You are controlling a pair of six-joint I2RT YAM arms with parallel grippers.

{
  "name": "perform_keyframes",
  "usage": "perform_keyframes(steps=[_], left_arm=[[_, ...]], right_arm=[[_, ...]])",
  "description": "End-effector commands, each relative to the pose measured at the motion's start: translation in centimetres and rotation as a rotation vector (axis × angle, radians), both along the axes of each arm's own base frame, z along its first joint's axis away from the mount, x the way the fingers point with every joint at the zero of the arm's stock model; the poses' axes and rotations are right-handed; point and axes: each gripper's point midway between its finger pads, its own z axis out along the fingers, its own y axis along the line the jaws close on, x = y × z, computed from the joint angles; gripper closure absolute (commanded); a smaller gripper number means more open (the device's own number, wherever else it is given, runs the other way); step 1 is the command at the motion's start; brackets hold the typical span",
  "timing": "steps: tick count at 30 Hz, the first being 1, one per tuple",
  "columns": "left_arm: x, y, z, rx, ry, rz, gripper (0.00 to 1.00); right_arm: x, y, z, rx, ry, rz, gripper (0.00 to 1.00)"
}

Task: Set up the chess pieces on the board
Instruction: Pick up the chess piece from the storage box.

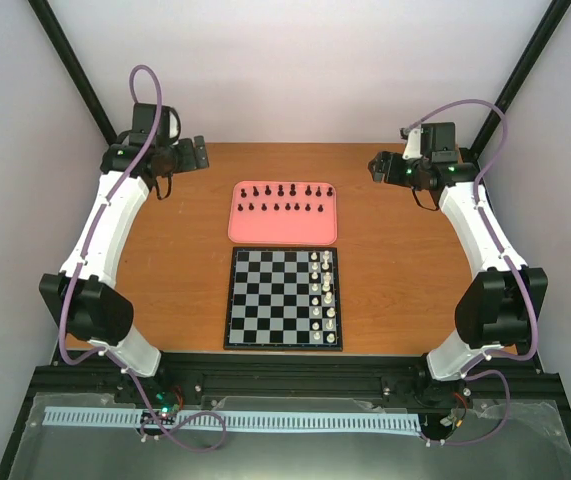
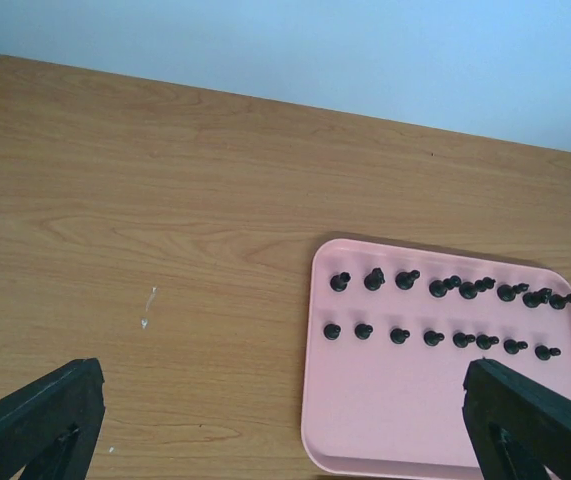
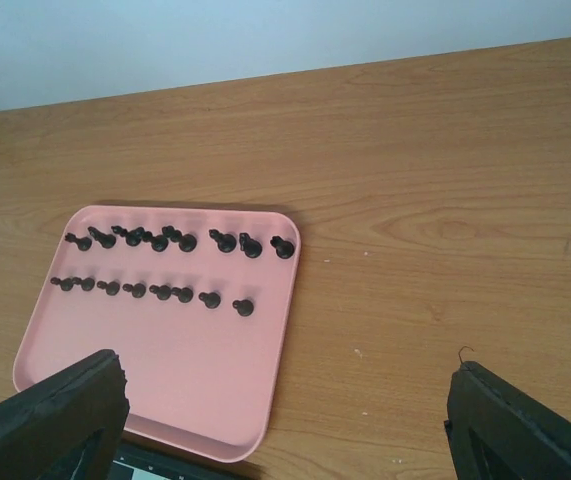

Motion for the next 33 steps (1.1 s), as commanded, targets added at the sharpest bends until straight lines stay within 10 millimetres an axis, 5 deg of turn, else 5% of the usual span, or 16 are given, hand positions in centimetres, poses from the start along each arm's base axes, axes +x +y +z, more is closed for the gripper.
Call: perform_keyframes(steps=[1,12,18,27,33], left_arm=[[0.2,-0.2,0.7,0.009,0.0,-0.027,0.0],[-0.5,-0.2,0.2,0.014,0.034,-0.031,0.0],[-1.1,-0.5,-0.9,-0.002,0.068,-0.045,0.0],[-1.2,-1.2,-3.0,-0.033,0.114,-0.07,0.0],[-0.8,-1.6,-4.3,-0.046,0.14,-0.078,0.0]], right_arm=[[0.7,-0.4,1.3,0.0,-0.023,-0.031,0.0],[2.3,1.3,-0.6,0.073,0.019,0.025,0.02],[5.3,2.8,-4.1,0.116,0.12,0.056,0.3],[9.1,5.3,-9.4,-0.034,0.192,0.064,0.45],[11.0,6.8,-11.2,-0.18,0.214,0.06,0.54]])
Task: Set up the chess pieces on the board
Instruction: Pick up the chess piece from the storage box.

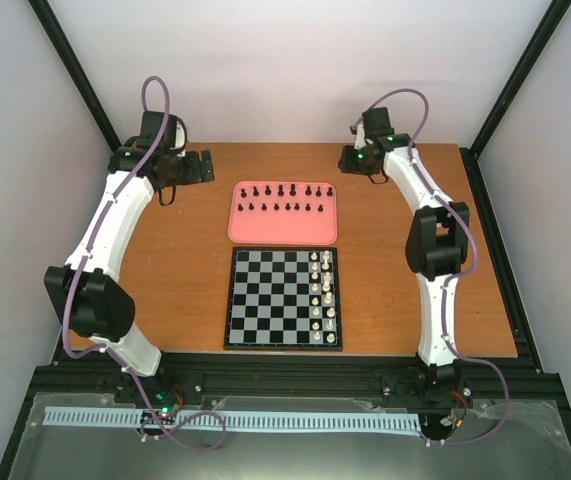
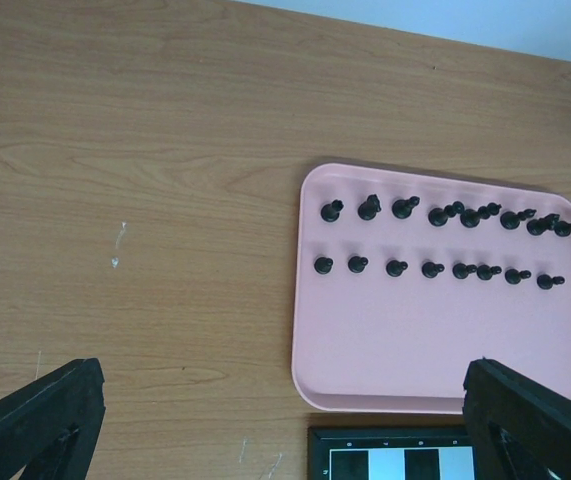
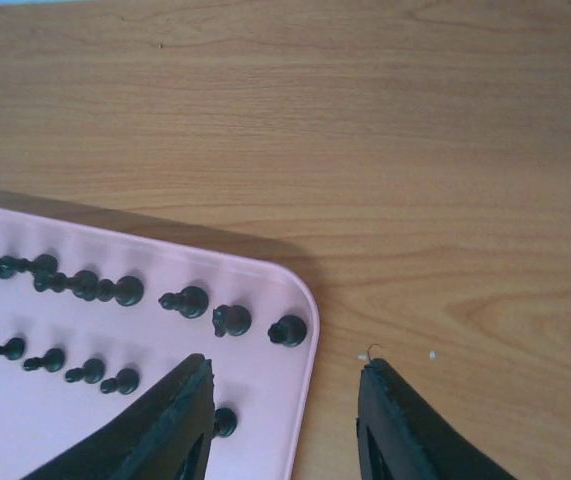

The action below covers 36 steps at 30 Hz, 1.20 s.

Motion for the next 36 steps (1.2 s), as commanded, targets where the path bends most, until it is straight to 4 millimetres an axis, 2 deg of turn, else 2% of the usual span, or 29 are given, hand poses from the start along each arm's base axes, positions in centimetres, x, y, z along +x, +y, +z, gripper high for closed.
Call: perform_keyframes(steps=[1,3,12,24,36], left_arm=[[0.5,-0.5,-0.9,-0.019,0.016,-0.017,0.0],[0.6,-0.5,-1.2,-0.016,0.023,-0.019,0.0],[0.8,-0.7,-2.2,-0.012,0.048,-0.032,0.0],[0.8,-0.6,-2.9,0.01,0.064,-0.046,0.0],[0.8,-0.5,-2.9,0.016,0.063,-0.051,0.0]], right_arm=[[0.6,0.1,-0.6,-0.125,0.014,-0.014,0.56],[0.5,1.6,-1.1,-0.127,0.015,0.011,0.57],[0.0,3.2,-4.6,-0.161,0.085,0.041,0.58],[-0.5,4.6,-7.1,-0.199,0.116,0.063,0.59],[0.4,4.5,-8.9,-0.219,0.123,0.031,0.6]])
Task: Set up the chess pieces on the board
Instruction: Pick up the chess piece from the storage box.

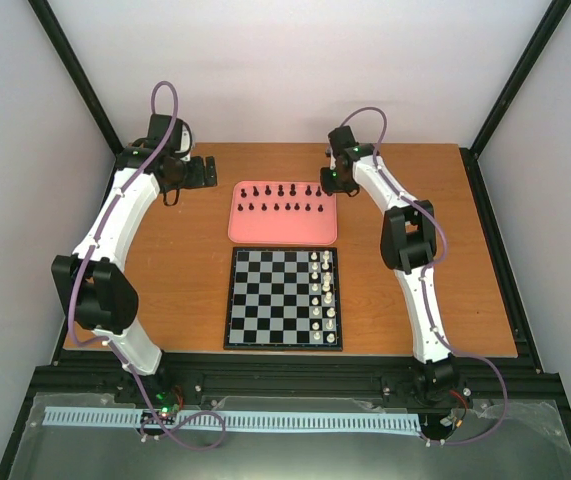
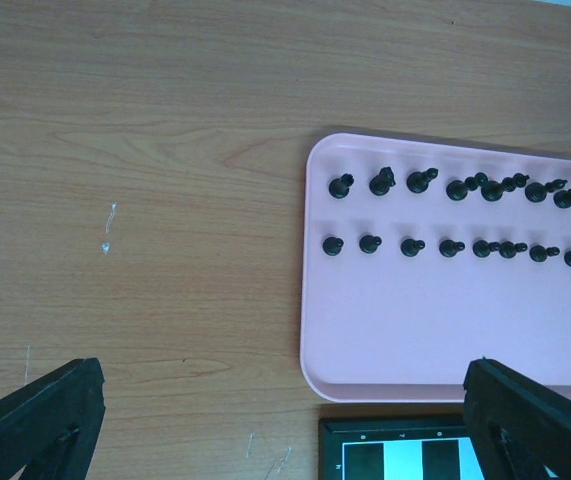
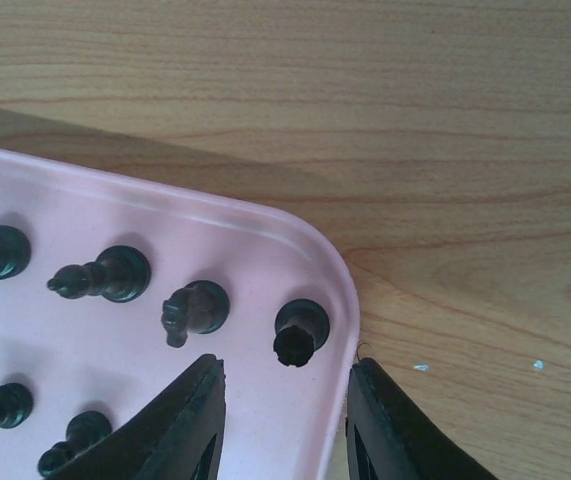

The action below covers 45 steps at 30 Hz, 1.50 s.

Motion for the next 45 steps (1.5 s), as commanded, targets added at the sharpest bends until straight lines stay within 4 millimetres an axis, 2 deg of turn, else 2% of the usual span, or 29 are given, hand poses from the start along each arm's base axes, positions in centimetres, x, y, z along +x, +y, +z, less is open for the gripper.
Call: perform_keyframes(steps=[1,11,25,35,45], left_arm=[[0.3,-0.1,0.1,0.005,-0.008,-0.017,0.0],[0.4,-0.2,-0.5,0.003,0.007,-0.021,0.0],[0.7,-0.3,-1.0,0.003,0.018,-0.024,0.0],[1.0,-0.5,-1.5,-0.004,0.03,-0.029,0.0],[0.9,-0.5,-1.7,-0.003,0.035,-0.028,0.0]], right_arm=[[0.7,0.1,-0.1,-0.018,-0.02,-0.02,0.6],[1.1,0.2,-1.0,-0.02,-0.015,-0.025,0.61],[2.1,0.3,-1.5,-0.011,-0.035,-0.047,0.68],[1.9,0.5,-2.3,-0.011,-0.02,-0.037,0.69],[2.1,0.5,-2.6,-0.007,-0.019,-0.049,0.77]])
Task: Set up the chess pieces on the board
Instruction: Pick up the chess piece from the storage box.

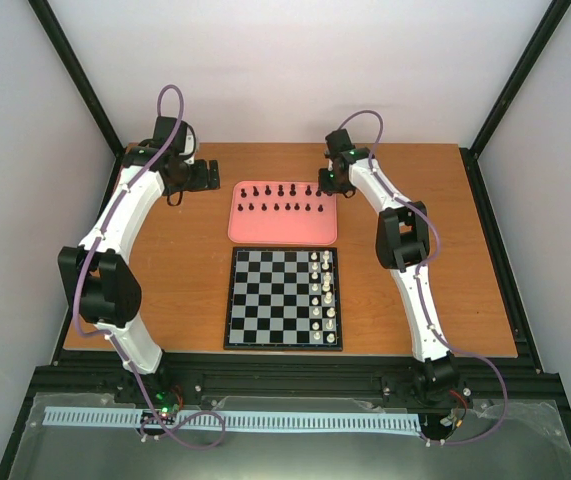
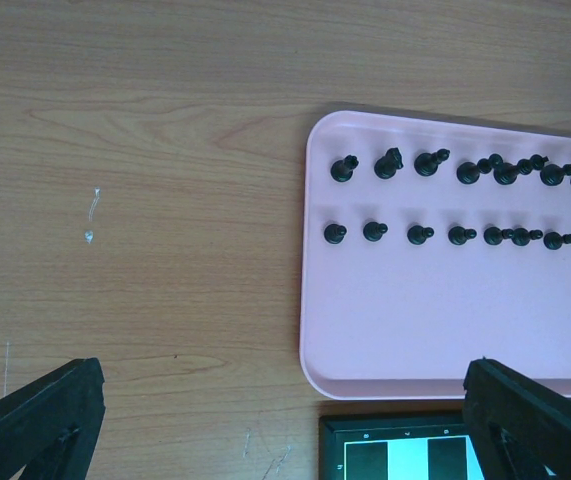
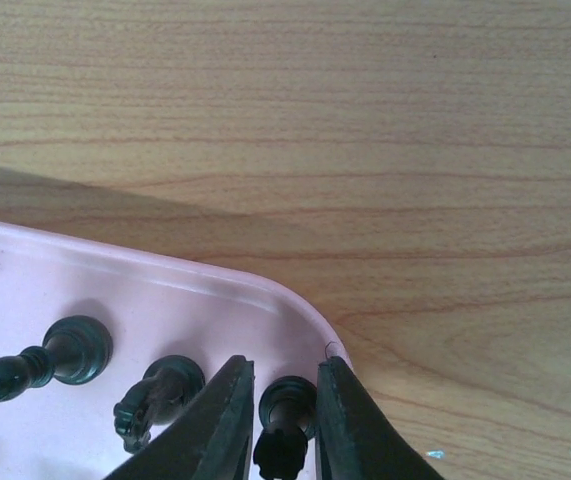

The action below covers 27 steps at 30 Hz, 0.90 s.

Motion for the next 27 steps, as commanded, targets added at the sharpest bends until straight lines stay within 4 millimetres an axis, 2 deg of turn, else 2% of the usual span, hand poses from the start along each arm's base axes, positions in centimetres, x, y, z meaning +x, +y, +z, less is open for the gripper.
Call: perform_keyframes(steps=[1,7,13,18,22,27], left_arm=[[0.5,-0.2,0.3,0.0,-0.012,-0.018,0.0],[0.6,-0.2,0.3,-0.003,-0.014,-0.015,0.0],[0.5,-0.3,0.1,-0.007,-0.009,-0.017,0.0],[0.5,-0.2,0.1,-0.004,-0.008,-0.015,0.0],[0.4,-0.1,-0.3,0.0,0.003,-0.012,0.0],[0.3,-0.2,-0.4,-0.008,0.011,-0.006,0.0]], right_arm=[[0.3,0.4,-0.5,0.003,-0.001,-0.011,0.79],[0.3,0.2,-0.1,-0.009,-0.006,-0.014,0.9],[1.0,0.2,1.9,-0.01,-0.064,0.0,0.97],[1.4,0.4,5.8,0.009,-0.136,0.015,0.97],[0.9,-0.1,9.3,-0.021,-0.184,0.017,0.97],[-1.4,-0.2,12.9,-0.051,-0.208,0.044,0.97]])
